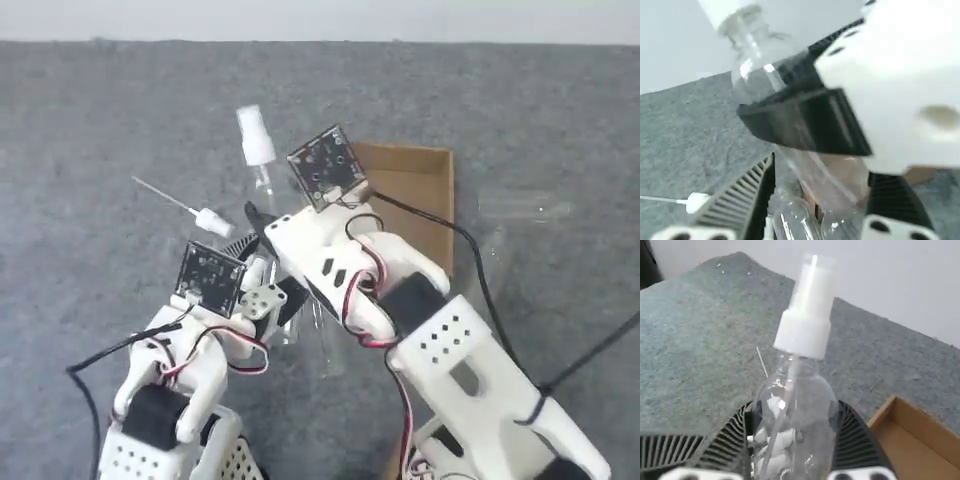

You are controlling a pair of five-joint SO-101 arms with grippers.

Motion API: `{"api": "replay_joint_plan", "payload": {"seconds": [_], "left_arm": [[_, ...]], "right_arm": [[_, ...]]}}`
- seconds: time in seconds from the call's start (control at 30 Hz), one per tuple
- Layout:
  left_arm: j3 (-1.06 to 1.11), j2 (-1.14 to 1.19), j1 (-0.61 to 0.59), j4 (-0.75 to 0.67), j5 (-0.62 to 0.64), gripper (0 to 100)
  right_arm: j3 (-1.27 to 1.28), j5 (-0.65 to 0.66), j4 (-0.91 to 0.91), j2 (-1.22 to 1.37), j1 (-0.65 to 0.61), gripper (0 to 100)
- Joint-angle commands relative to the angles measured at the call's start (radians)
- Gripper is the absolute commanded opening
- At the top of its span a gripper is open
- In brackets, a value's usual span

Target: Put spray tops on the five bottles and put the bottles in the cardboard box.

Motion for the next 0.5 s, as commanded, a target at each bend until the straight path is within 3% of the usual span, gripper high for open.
{"api": "replay_joint_plan", "payload": {"seconds": [0.0,0.33,0.47], "left_arm": [[0.001,-0.015,0.003,-0.034,-0.012,28],[0.005,-0.015,0.003,-0.031,-0.012,28],[0.005,-0.021,0.003,-0.026,-0.012,28]], "right_arm": [[-0.072,-0.009,0.082,-0.116,-0.004,0.6],[-0.071,-0.003,0.173,-0.209,0.001,0.6],[-0.075,-0.002,0.105,-0.208,0.084,0.6]]}}
